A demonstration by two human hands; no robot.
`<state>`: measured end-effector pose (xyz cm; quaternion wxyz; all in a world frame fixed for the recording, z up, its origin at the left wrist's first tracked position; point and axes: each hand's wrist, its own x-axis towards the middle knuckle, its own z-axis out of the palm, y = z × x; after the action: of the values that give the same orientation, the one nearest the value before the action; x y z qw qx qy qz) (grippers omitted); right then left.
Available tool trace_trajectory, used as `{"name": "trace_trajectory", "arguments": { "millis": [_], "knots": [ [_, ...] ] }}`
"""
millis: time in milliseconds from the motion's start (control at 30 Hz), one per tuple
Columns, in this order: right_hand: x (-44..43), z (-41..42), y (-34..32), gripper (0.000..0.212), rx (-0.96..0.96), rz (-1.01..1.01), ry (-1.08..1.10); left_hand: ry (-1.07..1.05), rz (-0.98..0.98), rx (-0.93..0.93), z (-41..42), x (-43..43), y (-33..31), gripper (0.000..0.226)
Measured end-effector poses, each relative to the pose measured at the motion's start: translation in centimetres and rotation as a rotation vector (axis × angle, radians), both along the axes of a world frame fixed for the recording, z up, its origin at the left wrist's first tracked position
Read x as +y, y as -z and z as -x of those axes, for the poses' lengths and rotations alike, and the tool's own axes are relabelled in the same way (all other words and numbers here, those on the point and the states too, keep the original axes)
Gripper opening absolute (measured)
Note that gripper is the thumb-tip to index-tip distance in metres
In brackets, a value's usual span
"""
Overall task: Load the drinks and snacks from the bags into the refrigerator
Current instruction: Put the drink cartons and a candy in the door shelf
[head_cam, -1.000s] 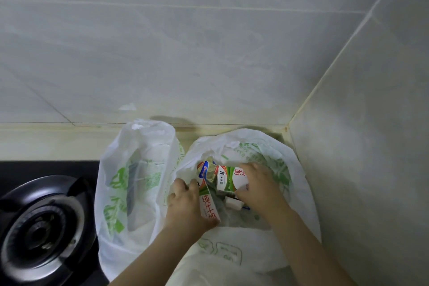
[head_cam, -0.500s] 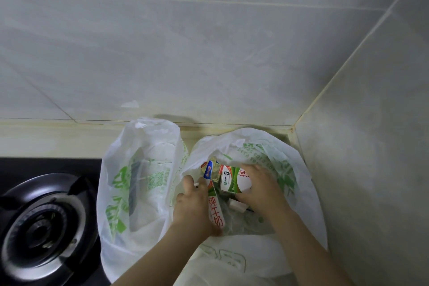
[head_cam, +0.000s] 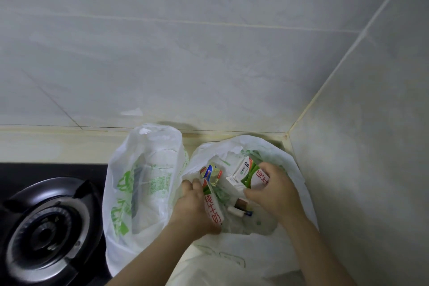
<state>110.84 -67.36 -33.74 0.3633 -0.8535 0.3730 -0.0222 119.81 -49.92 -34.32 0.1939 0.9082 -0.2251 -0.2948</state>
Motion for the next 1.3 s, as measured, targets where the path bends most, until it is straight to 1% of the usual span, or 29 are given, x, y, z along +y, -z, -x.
{"name": "trace_trajectory", "arguments": {
  "millis": [100,200,233,300,333,467,633,767,900,967,1133,1233,1300],
  "knots": [
    [0.3,0.3,-1.8,0.057,-0.078,-0.024,0.043,-0.022,0.143,-0.011,0.1,0.4,-1.7,0.101],
    [1.0,0.7,-3.9,0.060,-0.185,-0.043,0.079,-0.039,0.248,0.004,0.4,1.0,-3.8,0.096],
    [1.3,0.8,-4.8,0.056,-0.223,-0.046,0.091,-0.046,0.284,0.009,0.5,1.2,-4.6,0.094],
    [2.1,1.3,-6.6,0.041,-0.303,-0.057,0.111,-0.066,0.361,-0.001,0.9,1.8,-6.3,0.090],
    [2.6,1.5,-7.7,0.038,-0.341,-0.060,0.115,-0.081,0.396,-0.017,1.1,2.1,-7.2,0.086],
    [4.6,2.5,-12.1,0.043,-0.482,-0.027,0.104,-0.155,0.568,-0.099,1.9,4.1,-11.5,0.080],
    [7.3,3.8,-18.6,0.048,-0.638,0.023,0.046,-0.203,0.786,-0.185,2.8,7.1,-18.8,0.079],
    [9.7,4.6,-23.7,0.048,-0.772,0.056,0.008,-0.185,0.920,-0.298,3.5,9.7,-24.5,0.084],
    [12.3,5.1,-29.0,0.048,-0.915,0.096,-0.059,-0.146,1.059,-0.358,4.5,12.0,-29.7,0.082],
    [13.8,5.2,-31.6,0.050,-0.980,0.114,-0.083,-0.130,1.122,-0.373,5.0,13.2,-31.9,0.087],
    [17.4,5.3,-36.2,0.056,-1.142,0.127,-0.136,-0.123,1.267,-0.401,5.8,16.6,-35.9,0.085],
    [19.6,5.3,-37.7,0.059,-1.237,0.112,-0.182,-0.125,1.329,-0.414,5.9,18.8,-37.3,0.086],
    [21.1,5.1,-38.3,0.065,-1.283,0.124,-0.193,-0.130,1.356,-0.415,6.0,20.3,-38.1,0.087]
  ]
}}
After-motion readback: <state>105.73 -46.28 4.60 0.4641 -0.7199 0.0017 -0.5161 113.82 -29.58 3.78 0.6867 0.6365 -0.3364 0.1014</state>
